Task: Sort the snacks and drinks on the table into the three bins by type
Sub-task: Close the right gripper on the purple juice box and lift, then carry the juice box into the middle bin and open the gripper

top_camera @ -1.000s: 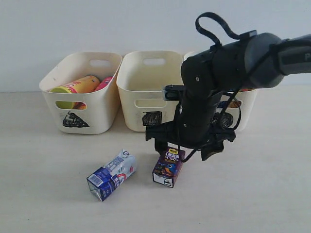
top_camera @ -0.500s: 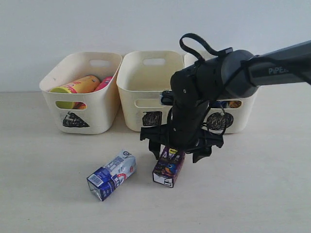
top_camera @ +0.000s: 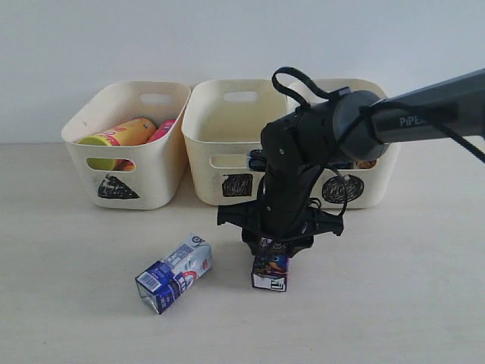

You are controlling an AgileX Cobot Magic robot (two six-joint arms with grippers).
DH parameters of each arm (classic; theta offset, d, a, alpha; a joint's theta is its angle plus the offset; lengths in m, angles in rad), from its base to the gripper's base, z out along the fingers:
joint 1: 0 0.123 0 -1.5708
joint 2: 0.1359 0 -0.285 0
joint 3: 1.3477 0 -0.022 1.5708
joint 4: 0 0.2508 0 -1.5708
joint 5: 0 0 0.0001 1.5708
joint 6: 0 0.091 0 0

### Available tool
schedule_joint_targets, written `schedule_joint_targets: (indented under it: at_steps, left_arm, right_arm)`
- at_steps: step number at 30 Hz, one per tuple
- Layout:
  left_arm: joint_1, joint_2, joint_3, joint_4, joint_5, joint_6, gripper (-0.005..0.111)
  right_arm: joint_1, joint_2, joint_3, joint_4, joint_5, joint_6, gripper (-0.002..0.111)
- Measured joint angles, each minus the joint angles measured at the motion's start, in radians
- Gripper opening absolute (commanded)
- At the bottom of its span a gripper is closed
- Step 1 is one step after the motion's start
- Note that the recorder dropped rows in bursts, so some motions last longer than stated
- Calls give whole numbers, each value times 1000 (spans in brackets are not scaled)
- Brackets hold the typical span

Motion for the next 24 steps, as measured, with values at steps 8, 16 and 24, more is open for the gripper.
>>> schedule_joint_targets:
  at_steps: [8, 16, 24]
  left_arm:
    - [0, 0, 0, 0, 0, 0, 4]
    - [0, 0, 0, 0, 0, 0, 4]
    - [0, 0, 0, 0, 0, 0, 4]
  right_arm:
    - [0, -2, -3, 0, 37, -48, 0]
    - [0, -128, -1, 0, 16, -134, 0]
    - [0, -293, -45, -66, -239, -187, 0]
